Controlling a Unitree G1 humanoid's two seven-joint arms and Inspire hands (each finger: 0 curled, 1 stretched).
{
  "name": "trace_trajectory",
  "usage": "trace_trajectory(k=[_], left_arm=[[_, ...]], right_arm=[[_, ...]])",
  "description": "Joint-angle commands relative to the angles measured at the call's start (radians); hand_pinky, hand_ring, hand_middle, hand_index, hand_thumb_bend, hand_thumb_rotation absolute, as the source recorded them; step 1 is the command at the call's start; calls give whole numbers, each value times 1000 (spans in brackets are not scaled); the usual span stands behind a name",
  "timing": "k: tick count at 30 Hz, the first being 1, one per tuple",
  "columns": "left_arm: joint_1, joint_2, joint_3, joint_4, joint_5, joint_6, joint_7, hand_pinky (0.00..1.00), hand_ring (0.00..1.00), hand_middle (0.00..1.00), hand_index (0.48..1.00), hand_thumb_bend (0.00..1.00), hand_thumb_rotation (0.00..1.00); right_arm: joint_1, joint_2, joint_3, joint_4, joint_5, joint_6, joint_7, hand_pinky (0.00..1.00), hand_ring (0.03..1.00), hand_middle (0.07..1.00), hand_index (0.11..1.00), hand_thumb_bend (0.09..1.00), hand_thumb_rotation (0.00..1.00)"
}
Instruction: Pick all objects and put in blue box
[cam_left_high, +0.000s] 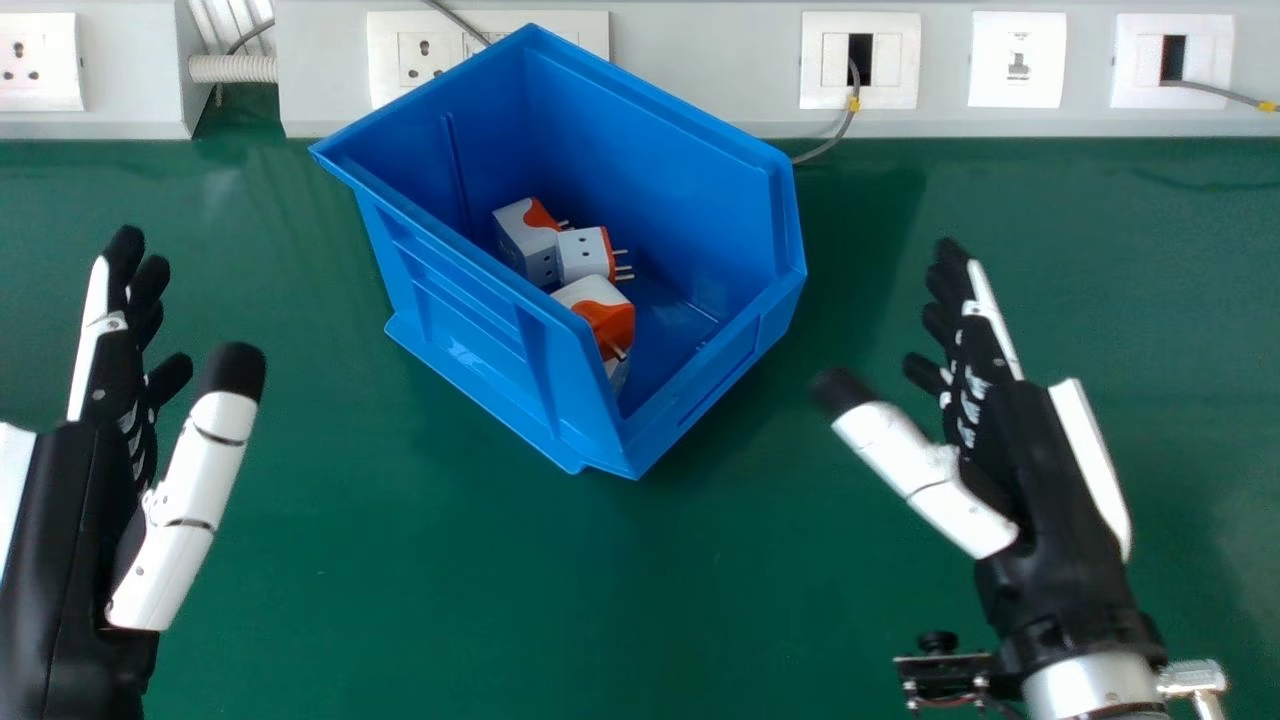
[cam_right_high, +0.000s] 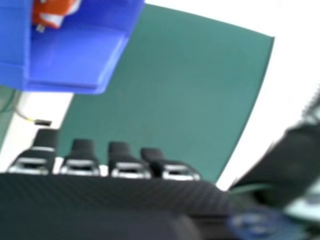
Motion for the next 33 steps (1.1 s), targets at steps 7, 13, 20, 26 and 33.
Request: trace_trajectory(k=[7,13,20,26,33], left_arm=[[45,-22,-7,3,26,-60,23,955,1000,987,986,707,864],[63,-38,-27,9,48,-87,37,971,1000,997,978,708,866],[53,-39,-25,17,43,-91,49,964,1000,996,963,690,854],[37,-46,-52,20,67,-93,63,964,1000,986,964,699,854],[20,-37,-66,46,58,-124,55,972,1000,992,994,627,864]], right_arm=[[-12,0,-60,70,92,-137,34,995,1000,1000,999,451,990],[-21,3,-79,85,115,-162,42,1000,1000,1000,1000,426,999],[-40,13,-85,102,111,-164,28,1000,1000,1000,1000,433,1000],[-46,11,-77,115,109,-157,35,1000,1000,1000,1000,419,1000],[-45,5,-80,114,112,-148,45,1000,1000,1000,1000,379,1000]])
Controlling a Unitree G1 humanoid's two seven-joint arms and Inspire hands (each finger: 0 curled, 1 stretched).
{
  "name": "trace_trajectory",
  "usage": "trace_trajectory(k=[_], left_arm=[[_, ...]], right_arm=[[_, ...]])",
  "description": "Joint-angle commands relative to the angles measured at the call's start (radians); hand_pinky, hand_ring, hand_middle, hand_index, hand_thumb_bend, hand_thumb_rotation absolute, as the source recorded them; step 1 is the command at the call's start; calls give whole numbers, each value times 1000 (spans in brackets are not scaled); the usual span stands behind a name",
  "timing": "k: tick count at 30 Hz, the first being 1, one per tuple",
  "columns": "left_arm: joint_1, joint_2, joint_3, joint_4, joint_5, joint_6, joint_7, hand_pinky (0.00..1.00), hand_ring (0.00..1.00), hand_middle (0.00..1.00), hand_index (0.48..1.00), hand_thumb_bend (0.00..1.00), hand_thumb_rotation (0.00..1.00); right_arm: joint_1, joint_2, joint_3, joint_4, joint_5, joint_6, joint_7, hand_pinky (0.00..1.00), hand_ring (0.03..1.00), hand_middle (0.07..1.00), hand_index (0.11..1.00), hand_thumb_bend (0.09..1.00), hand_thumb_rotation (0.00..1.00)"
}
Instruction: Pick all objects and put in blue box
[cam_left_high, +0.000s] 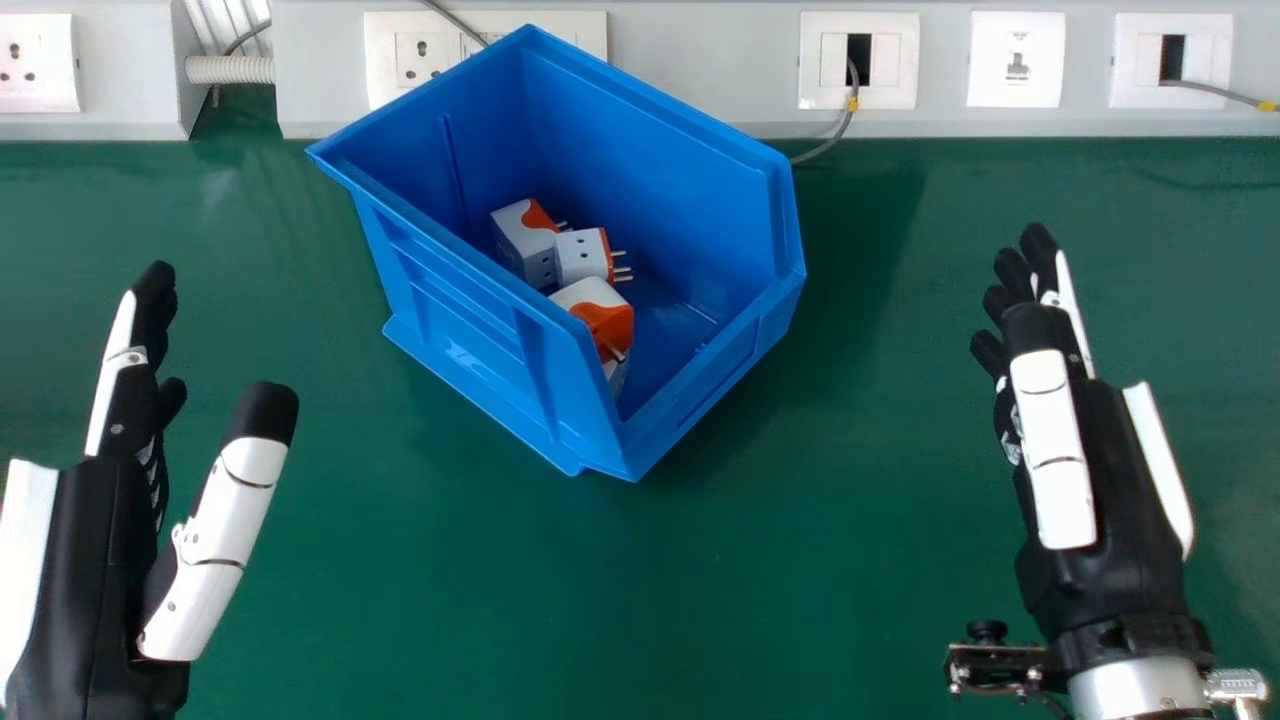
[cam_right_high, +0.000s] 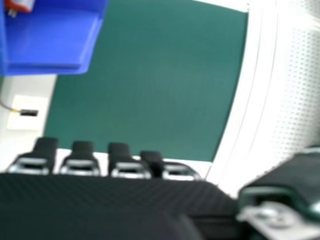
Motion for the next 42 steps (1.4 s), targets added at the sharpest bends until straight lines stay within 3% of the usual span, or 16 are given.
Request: trace_trajectory(k=[1,8,15,19,25,34,42], left_arm=[[-6,8,-2,0,-5,-31,0,971,1000,995,997,618,866],[2,2,-7,17,-26,-40,-8,970,1000,1000,1000,549,869],[-1,-4,-12,16,-36,-29,-2,975,1000,1000,1000,537,867],[-14,-7,-19,16,-26,-18,4,983,1000,1000,1000,518,868],[-48,-5,-25,50,-7,-27,15,993,1000,1000,1000,514,873],[-58,-7,-28,99,-5,-69,30,993,1000,1000,1000,542,876],[-58,-14,-36,149,8,-138,53,987,1000,1000,1000,538,876]], right_arm=[[-14,-1,-3,-9,1,-8,0,1000,1000,1000,1000,374,1000],[-27,12,-6,43,-11,-55,-19,1000,1000,1000,1000,369,1000],[-57,22,-11,100,-17,-103,-33,1000,1000,1000,1000,364,1000],[-70,23,-16,117,-21,-119,-42,1000,1000,1000,1000,364,1000],[-92,22,-32,144,-20,-132,-45,1000,1000,1000,1000,357,1000],[-109,21,-40,180,-38,-155,-53,1000,1000,1000,1000,351,1000],[-105,10,-50,194,-38,-167,-50,1000,1000,1000,1000,346,1000]])
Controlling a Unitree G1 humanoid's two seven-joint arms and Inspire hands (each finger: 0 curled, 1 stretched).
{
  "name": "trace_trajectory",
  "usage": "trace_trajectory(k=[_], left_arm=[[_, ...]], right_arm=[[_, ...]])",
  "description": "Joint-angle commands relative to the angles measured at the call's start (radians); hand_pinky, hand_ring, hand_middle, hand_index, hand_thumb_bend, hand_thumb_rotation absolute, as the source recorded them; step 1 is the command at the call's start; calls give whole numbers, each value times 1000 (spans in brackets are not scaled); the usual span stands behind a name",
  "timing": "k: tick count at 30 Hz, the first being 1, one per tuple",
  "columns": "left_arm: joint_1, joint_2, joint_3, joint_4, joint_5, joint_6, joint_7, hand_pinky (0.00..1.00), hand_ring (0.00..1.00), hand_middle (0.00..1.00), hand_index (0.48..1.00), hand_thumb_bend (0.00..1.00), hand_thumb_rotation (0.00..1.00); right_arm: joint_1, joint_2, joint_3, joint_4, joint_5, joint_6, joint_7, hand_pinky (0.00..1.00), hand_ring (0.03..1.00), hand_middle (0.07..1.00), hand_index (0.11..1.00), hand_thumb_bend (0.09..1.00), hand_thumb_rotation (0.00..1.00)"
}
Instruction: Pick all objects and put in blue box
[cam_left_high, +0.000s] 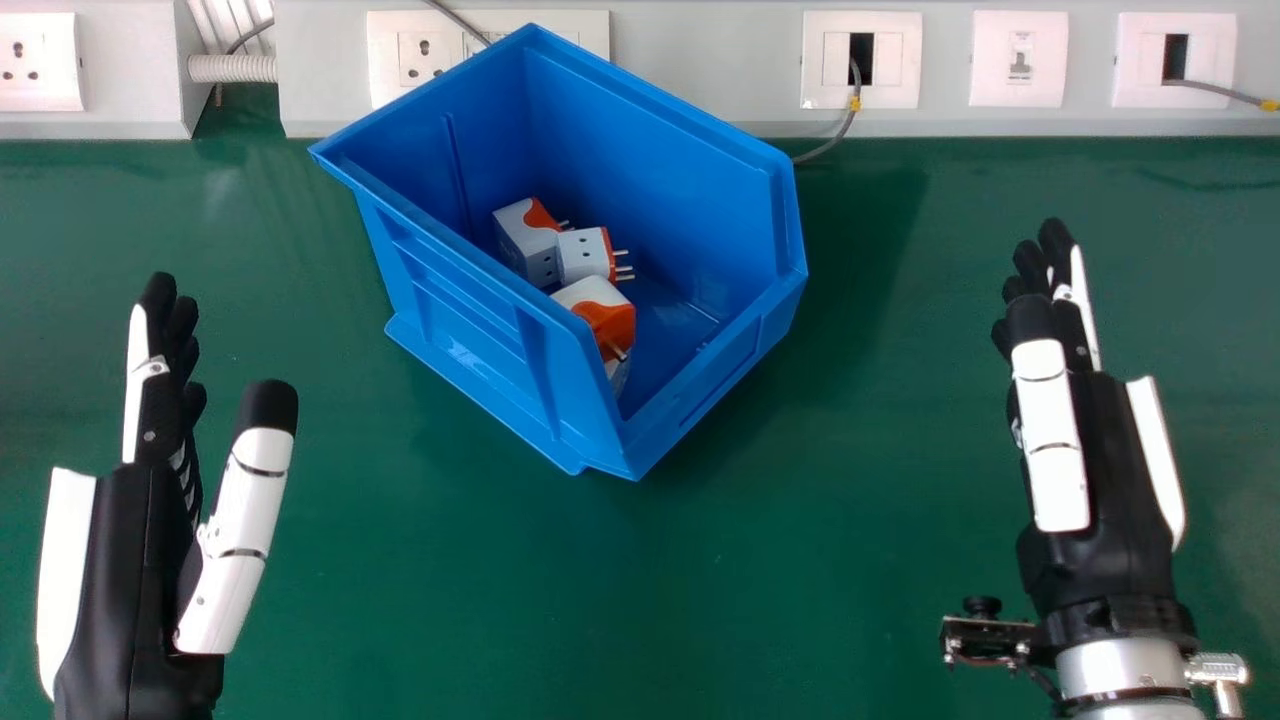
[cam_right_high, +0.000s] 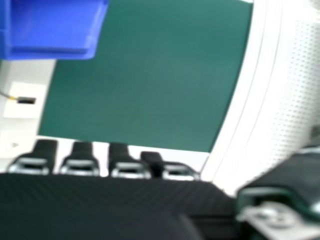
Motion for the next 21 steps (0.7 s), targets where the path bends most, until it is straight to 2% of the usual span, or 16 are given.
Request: trace_trajectory(k=[1,5,8,10,12,18,21], left_arm=[[-4,-4,-5,7,10,-42,14,985,1000,1000,1000,538,877],[-21,-3,-6,58,11,-85,25,978,1000,1000,1000,550,879],[-32,1,-2,86,4,-105,30,975,1000,1000,1000,574,882],[-36,2,2,96,-4,-113,29,974,1000,1000,1000,580,883],[-38,3,3,101,-15,-117,26,971,1000,1000,1000,573,883],[-44,1,4,93,-57,-95,15,968,1000,1000,1000,548,879],[-46,2,5,98,-70,-95,13,967,1000,1000,1000,543,872]], right_arm=[[-13,-7,-9,-3,-5,-28,-6,1000,1000,1000,1000,346,1000],[-14,2,-3,-13,-6,-16,-12,1000,1000,1000,1000,360,1000],[-15,3,-3,-14,-6,-11,-14,1000,1000,1000,1000,365,1000],[-16,2,-6,-12,-7,-11,-18,1000,1000,1000,1000,369,1000],[-17,3,-8,-8,-12,-13,-25,1000,1000,1000,1000,375,1000],[-14,8,-13,-8,-12,-14,-45,1000,1000,1000,1000,378,1000],[-13,8,-16,-9,-9,-10,-48,1000,1000,1000,1000,380,1000]])
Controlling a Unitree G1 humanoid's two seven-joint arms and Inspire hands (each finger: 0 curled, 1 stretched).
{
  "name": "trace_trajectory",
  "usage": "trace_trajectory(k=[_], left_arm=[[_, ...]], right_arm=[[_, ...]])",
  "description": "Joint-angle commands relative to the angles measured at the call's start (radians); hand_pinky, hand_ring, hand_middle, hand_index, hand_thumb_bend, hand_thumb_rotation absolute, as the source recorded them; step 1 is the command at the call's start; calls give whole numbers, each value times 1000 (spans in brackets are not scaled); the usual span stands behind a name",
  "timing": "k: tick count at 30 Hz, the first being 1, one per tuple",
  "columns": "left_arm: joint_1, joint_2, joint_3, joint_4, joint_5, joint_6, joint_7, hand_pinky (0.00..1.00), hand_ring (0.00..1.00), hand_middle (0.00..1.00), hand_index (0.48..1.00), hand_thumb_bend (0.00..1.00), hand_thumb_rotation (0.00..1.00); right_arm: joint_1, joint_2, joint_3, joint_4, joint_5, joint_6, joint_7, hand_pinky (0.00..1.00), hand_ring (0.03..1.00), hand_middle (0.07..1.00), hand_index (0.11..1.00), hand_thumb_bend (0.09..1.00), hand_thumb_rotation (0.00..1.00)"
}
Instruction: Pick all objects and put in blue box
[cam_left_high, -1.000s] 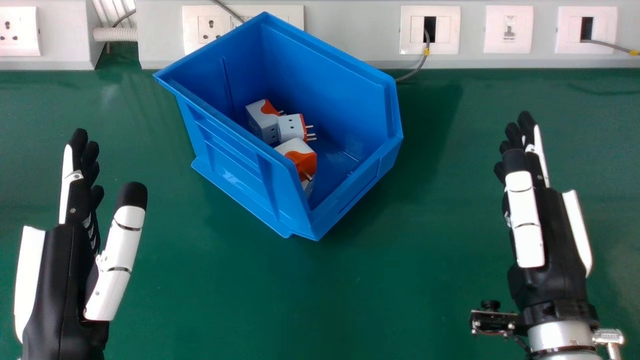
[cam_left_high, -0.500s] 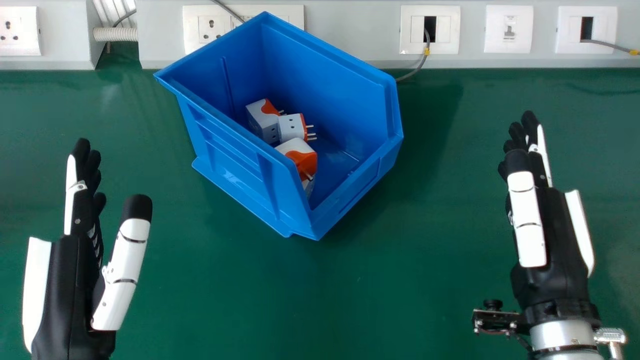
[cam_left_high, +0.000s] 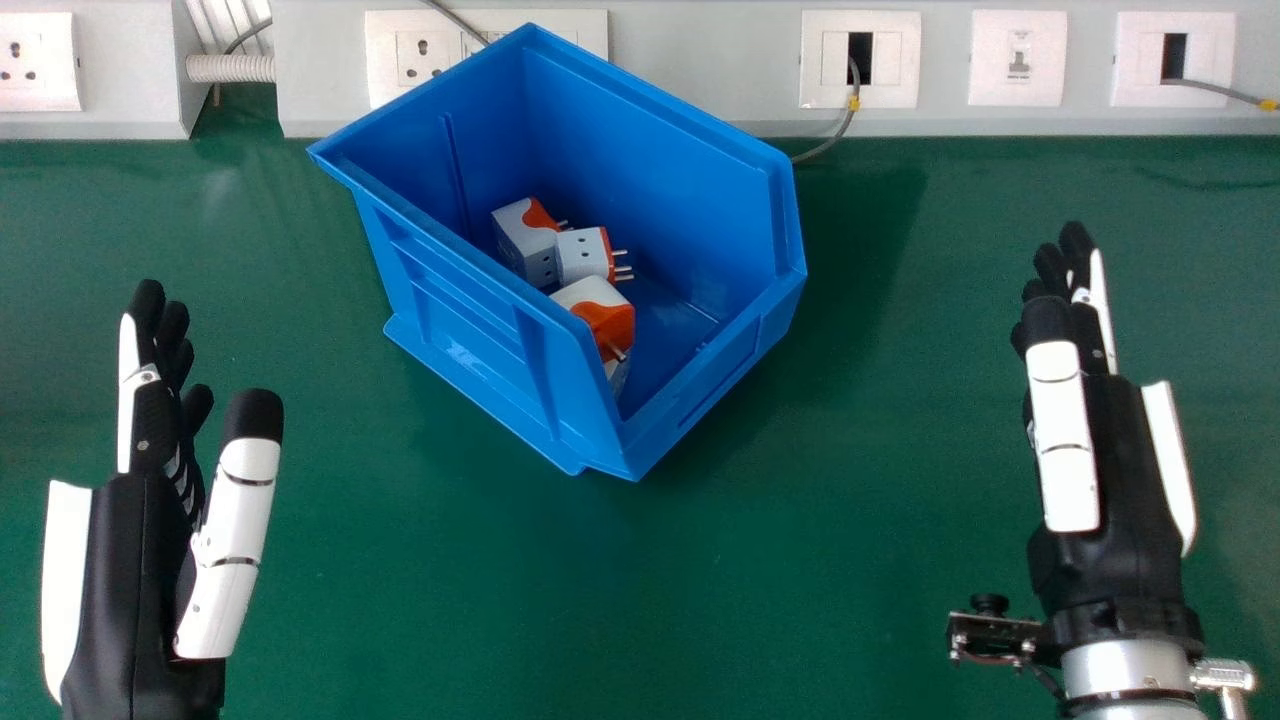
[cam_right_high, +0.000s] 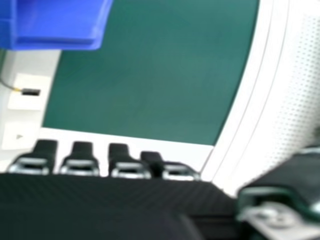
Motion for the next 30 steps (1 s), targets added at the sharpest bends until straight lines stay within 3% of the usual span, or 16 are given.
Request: trace_trajectory(k=[1,8,13,23,30], left_arm=[[-5,2,3,-12,-8,-6,-2,967,1000,1000,1000,543,869],[-2,6,7,-11,-2,-13,0,961,1000,1000,1000,527,856],[5,2,10,-20,5,-1,6,947,997,1000,1000,530,851],[7,-7,2,-34,29,15,18,903,978,996,1000,546,853],[14,-12,0,-39,25,13,16,863,953,983,1000,552,852]], right_arm=[[-12,0,-12,-13,-1,-11,-12,1000,1000,1000,1000,379,1000],[-6,2,-9,-15,-14,-10,-26,1000,1000,1000,1000,377,1000],[-8,-1,-8,-18,-17,-7,-26,999,1000,1000,1000,389,1000],[2,-4,-12,-27,-27,-7,-29,977,1000,1000,1000,405,1000],[7,-6,-12,-27,-39,-5,-35,953,1000,1000,1000,406,1000]])
